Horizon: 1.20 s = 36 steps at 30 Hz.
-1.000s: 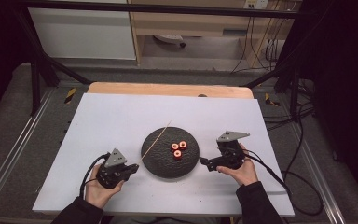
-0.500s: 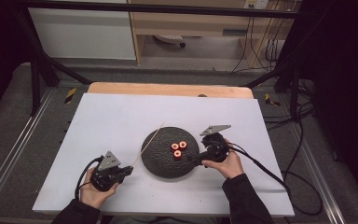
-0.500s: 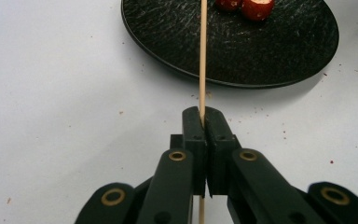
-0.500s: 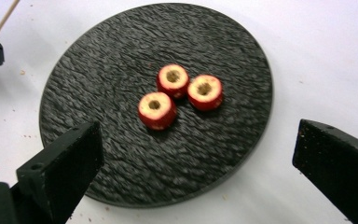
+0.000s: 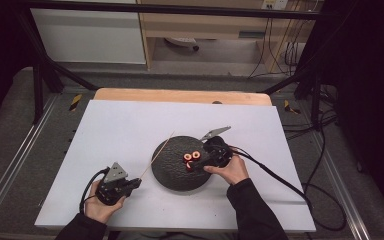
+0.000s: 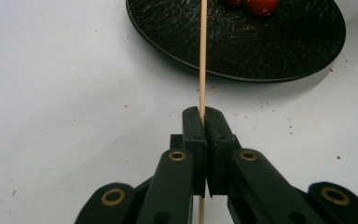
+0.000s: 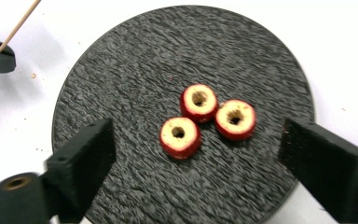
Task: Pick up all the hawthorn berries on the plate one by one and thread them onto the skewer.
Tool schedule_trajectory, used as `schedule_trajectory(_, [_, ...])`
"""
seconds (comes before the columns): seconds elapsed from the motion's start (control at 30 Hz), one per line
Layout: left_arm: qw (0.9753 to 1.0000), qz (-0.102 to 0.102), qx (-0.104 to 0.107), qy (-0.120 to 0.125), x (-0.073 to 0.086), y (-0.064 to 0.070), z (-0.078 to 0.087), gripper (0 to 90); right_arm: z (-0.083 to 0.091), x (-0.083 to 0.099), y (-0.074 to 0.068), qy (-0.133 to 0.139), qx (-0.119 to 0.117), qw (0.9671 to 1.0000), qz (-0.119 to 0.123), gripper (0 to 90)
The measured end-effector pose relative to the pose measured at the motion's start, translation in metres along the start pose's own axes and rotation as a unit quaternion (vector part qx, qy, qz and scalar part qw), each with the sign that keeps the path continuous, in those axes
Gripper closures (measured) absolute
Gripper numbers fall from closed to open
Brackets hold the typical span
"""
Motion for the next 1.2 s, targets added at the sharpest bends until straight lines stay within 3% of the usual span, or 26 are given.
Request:
schedule_trajectory(0.17, [1.0, 0.001, -0.003, -0.001, 0.0, -0.001, 0.0, 88.0, -0.009, 0.004, -0.007, -0.038, -0.021, 0.999, 0.008, 24.6])
schedule_trajectory(0.33, [1.0, 0.001, -0.001, -0.003, 0.0, -0.001, 0.0, 88.0, -0.018, 0.009, -0.007, -0.077, -0.032, 0.9965, -0.007, 36.2])
schedule_trajectory(0.7, [1.0, 0.0, 0.0, -0.006, 0.0, -0.002, 0.0, 88.0, -0.032, 0.014, -0.006, -0.109, -0.039, 0.9932, -0.014, 51.1])
schedule_trajectory(1.03, [1.0, -0.002, 0.002, -0.008, 0.0, -0.001, 0.0, 88.0, -0.037, 0.017, -0.004, -0.125, -0.043, 0.9909, -0.023, 54.5])
schedule_trajectory(1.2, [1.0, -0.002, 0.003, -0.008, 0.0, -0.001, 0.0, 88.0, -0.037, 0.017, -0.005, -0.134, -0.042, 0.9899, -0.013, 52.4])
Point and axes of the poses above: each handheld gripper's, and its own axes: z roughly backward along the jaws, x roughly out of its underside, y roughly to its right, the point moved 10 cm from there along -z, roughly forward along the jaws, and after that the axes turned 15 degrees about y, right-handed, at the moved point
